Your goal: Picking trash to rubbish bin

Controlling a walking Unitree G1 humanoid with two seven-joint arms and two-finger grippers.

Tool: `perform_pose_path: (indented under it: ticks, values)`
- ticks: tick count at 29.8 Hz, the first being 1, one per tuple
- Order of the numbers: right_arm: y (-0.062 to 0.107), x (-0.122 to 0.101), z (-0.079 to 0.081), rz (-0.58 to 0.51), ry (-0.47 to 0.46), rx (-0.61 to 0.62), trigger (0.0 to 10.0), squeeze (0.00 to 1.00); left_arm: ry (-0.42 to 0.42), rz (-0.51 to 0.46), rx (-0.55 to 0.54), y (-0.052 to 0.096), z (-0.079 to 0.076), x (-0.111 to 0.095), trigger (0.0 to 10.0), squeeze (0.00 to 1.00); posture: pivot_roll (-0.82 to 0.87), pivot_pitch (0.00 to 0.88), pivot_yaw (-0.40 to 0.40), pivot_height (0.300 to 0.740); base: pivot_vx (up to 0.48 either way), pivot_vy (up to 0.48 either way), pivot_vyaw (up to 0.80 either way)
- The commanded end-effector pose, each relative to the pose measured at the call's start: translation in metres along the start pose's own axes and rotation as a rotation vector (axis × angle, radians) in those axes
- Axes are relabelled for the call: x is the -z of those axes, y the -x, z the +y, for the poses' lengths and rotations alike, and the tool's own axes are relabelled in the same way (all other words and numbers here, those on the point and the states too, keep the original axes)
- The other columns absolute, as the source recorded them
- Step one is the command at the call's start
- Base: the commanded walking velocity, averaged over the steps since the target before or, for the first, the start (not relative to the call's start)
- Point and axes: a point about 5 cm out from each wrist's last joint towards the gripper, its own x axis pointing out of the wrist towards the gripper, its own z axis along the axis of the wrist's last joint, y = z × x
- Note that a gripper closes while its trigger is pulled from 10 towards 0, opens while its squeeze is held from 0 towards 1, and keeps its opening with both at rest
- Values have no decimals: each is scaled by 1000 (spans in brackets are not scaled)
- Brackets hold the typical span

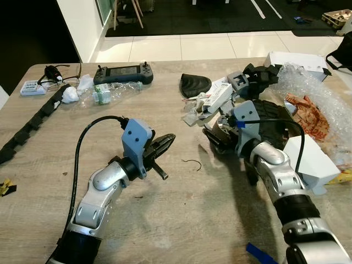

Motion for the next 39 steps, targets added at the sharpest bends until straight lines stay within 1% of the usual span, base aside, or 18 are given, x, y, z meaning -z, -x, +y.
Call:
perform_pose_path:
  ticks: [1,4,8,10,11,12,13,14,22,27,30,31,33,34,36,37,38,39]
  values:
    - [-1,5,-3,31,-33,-35,10000,0,-8,7,14,3,0,0,10000,0,-5,76,47,740,0,0,0]
    - [-1,5,-3,31,-33,-35,10000,0,-8,7,14,3,0,0,10000,0,-5,76,47,740,0,0,0]
    - [-3,7,-2,86,-40,-117,10000,0,-17,7,8,4,1,0,10000,0,-5,78,46,740,0,0,0]
    - [-3,7,-2,86,-40,-117,10000,0,-17,7,8,4,1,0,10000,0,-5,78,46,740,0,0,0]
    - [-4,6,-2,96,-45,-149,8824,0,-20,6,4,4,1,0,10000,0,-5,79,48,740,0,0,0]
    - [-4,6,-2,96,-45,-149,8824,0,-20,6,4,4,1,0,10000,0,-5,79,48,740,0,0,0]
    - [-5,5,-2,97,-50,-165,1882,0,-22,5,3,4,1,-1,10000,0,-4,79,49,740,0,0,0]
    - [-5,7,-3,108,-65,-176,0,0,-23,4,5,3,1,-1,10000,0,-5,78,48,740,0,0,0]
    - [-3,13,-6,140,-141,-173,0,0,-30,3,3,3,1,-1,10000,0,-6,78,45,740,0,0,0]
    - [-5,9,-10,105,-210,-138,0,0,-30,1,1,2,1,-1,10000,0,-5,79,44,740,0,0,0]
    - [-7,-4,-17,37,-251,-105,0,0,-30,1,1,2,1,-1,10000,0,-3,78,45,740,0,0,0]
    - [-8,-17,-20,-15,-263,-105,0,0,-30,1,0,2,2,-1,10000,0,-5,77,46,740,0,0,0]
    - [-8,-17,-20,-15,-263,-105,0,0,-30,1,0,2,2,-1,10000,0,-5,77,46,740,0,0,0]
    - [-11,-57,-21,-153,-238,-136,0,0,-29,-3,-3,3,4,-3,10000,0,-5,77,47,740,0,0,0]
    - [-11,-57,-21,-153,-238,-136,0,0,-29,-3,-3,3,4,-3,10000,0,-5,77,47,740,0,0,0]
    - [-11,-75,-19,-217,-212,-156,0,0,-26,-7,-4,3,5,-3,10000,0,-3,75,45,740,0,0,0]
    - [-11,-75,-19,-217,-212,-156,0,0,-26,-7,-4,3,5,-3,10000,0,-3,75,45,740,0,0,0]
    - [-11,-93,-16,-286,-180,-157,0,0,-19,-19,-19,3,7,-5,10000,0,-2,75,44,740,0,0,0]
